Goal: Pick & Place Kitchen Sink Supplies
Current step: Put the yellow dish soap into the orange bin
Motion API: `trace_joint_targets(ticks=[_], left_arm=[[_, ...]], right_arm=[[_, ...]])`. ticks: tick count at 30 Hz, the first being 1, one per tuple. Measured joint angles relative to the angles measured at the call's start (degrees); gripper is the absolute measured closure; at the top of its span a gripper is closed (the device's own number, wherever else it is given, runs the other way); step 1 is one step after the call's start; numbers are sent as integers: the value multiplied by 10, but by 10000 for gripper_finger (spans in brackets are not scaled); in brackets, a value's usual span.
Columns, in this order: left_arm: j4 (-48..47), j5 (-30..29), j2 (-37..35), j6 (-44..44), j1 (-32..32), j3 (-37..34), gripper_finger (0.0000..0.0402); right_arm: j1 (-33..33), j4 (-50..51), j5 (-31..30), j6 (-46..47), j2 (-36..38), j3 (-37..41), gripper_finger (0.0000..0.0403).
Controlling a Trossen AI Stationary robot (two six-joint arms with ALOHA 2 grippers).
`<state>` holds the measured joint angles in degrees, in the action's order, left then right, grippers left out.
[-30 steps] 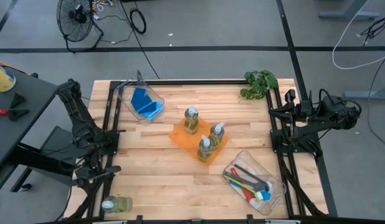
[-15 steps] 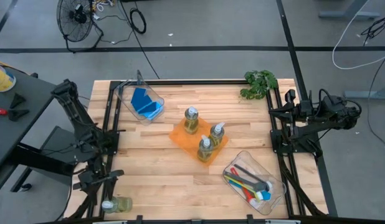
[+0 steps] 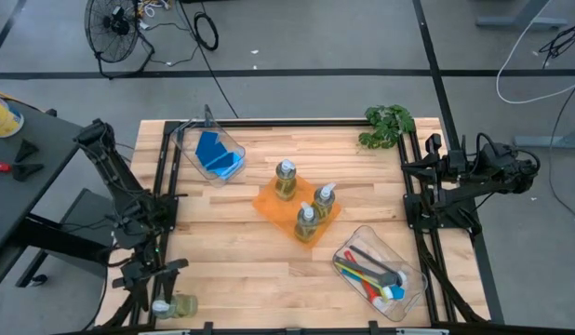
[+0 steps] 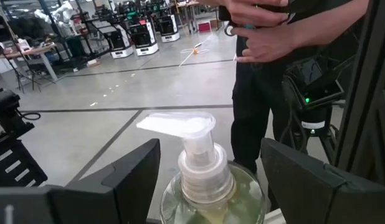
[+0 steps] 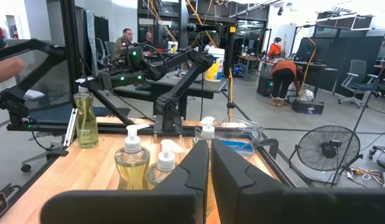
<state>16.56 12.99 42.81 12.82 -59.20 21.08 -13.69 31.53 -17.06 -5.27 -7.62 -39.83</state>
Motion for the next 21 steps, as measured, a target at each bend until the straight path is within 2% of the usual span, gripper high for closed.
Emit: trace_joint_targets(ticks=[16, 21], left_arm=[[34, 13, 33, -6, 0, 0, 119], [34, 19, 33, -11, 0, 0, 151]], right_arm=[[0, 0, 0, 0, 0, 0, 382], [0, 0, 0, 0, 0, 0, 382]])
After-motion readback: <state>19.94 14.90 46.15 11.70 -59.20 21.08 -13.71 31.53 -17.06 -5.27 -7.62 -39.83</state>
